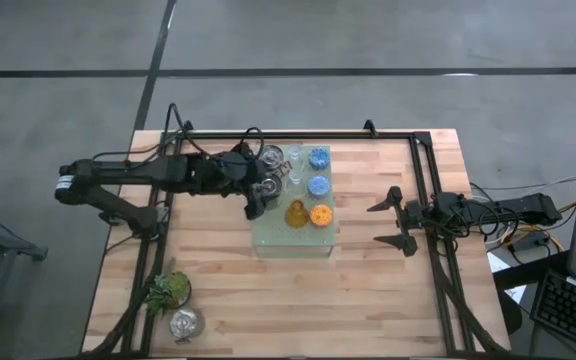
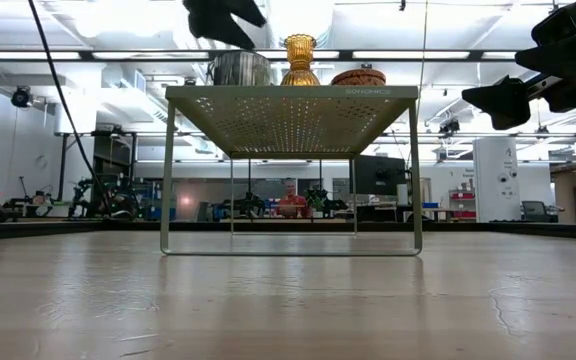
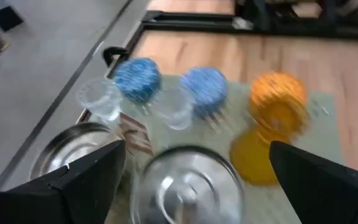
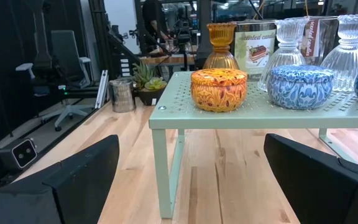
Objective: Pick & Place candle stick holders
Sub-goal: Put the green scented candle on the shelf aligned with the other brown scented candle
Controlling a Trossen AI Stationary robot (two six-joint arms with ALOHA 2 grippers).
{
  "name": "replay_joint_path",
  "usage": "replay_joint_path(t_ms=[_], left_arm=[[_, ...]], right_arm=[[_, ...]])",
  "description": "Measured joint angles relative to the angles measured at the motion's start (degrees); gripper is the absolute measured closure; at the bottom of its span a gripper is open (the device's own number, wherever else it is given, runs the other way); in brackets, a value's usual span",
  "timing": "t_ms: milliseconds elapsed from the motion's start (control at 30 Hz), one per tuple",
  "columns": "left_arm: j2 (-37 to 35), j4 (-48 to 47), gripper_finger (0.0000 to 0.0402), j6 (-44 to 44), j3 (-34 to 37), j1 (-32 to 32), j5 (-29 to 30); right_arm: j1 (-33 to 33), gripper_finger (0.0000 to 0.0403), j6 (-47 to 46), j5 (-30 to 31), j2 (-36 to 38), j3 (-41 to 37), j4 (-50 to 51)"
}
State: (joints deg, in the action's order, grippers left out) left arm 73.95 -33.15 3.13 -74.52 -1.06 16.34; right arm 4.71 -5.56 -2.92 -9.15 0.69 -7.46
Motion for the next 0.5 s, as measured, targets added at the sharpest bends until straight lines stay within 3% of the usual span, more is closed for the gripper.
replay_joint_path(t_ms=[233,500], left_arm=[[-3.76,-4.83,0.0001,-4.66,1.19,7.02,-6.65],[-6.51,-4.51,0.0002,-3.36,8.32,12.13,-6.84]], right_arm=[[0.02,0.0012,0.0,0.02,0.0,0.0,0.0],[0.0,0.0012,0.0,0.02,0.0,0.0,0.0]])
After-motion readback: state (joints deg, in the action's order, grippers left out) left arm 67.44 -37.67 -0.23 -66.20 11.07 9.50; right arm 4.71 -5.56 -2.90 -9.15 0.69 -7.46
